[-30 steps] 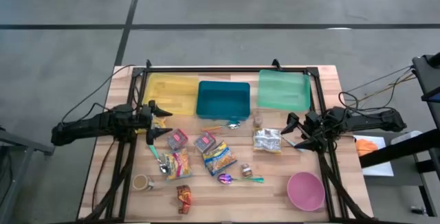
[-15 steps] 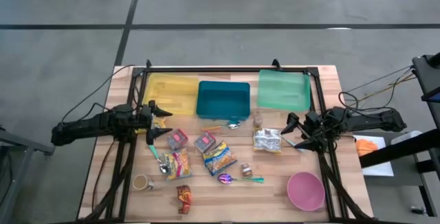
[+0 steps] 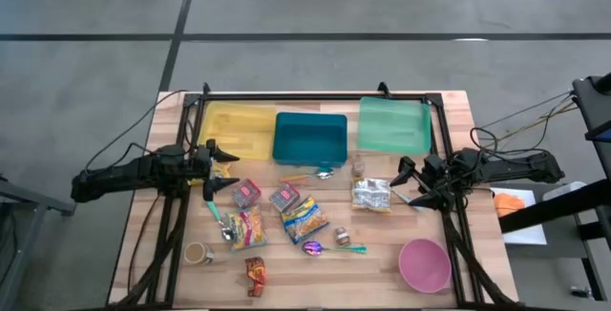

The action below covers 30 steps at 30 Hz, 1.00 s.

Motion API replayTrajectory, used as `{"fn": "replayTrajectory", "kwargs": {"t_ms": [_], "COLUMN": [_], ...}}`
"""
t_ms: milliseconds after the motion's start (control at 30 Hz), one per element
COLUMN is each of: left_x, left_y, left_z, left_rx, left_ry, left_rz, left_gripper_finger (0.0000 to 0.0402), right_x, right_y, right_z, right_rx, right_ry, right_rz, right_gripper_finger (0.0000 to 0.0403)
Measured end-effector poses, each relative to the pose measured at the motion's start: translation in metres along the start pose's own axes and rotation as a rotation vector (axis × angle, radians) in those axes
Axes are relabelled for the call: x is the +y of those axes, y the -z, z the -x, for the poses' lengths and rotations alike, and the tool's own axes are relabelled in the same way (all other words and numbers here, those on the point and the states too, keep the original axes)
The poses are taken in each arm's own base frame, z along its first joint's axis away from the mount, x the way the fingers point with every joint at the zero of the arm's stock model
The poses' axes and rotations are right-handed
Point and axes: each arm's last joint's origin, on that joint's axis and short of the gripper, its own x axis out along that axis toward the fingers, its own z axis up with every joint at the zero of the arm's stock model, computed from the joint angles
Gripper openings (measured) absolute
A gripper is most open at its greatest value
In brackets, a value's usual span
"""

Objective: Pick & Place Food Item

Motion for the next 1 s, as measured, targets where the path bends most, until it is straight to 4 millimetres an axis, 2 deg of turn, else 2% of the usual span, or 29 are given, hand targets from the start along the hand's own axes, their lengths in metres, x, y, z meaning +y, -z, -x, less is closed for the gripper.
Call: {"fn": "replayTrajectory", "kwargs": {"t_ms": [133,267,400,533,600,700,800,1000], "left_x": [0.0,0.0,0.0,0.0,0.0,-0.001,-0.003,-0.005], "left_y": [0.0,0.0,0.0,-0.001,-0.002,-0.005,-0.015,-0.026], "left_z": [0.0,0.0,0.0,0.0,0.0,-0.001,0.001,0.002], "left_rx": [0.0,-0.003,-0.005,-0.009,-0.026,-0.066,-0.168,-0.314], "left_ry": [0.0,-0.004,-0.004,-0.004,0.0,0.011,0.044,0.09], "left_rz": [-0.003,-0.107,-0.127,-0.125,-0.084,0.072,0.175,0.196], "left_gripper_finger": [0.0358,0.0358,0.0358,0.0358,0.0358,0.0358,0.0358,0.0358], "right_x": [0.0,0.0,0.0,0.0,0.0,0.0,0.001,0.005], "right_y": [0.0,0.0,0.0,0.0,0.0,0.0,-0.002,-0.008], "right_z": [0.0,0.0,0.0,0.0,0.0,0.0,0.0,0.0], "right_rx": [0.0,0.0,0.0,0.0,0.0,-0.001,-0.022,-0.071], "right_ry": [0.0,0.0,0.001,0.001,0.001,0.001,-0.01,-0.057], "right_rz": [0.0,0.003,0.107,0.122,0.123,0.122,0.11,0.027], "right_gripper_finger": [0.0361,0.0361,0.0361,0.0361,0.0361,0.0361,0.0361,0.0361]}}
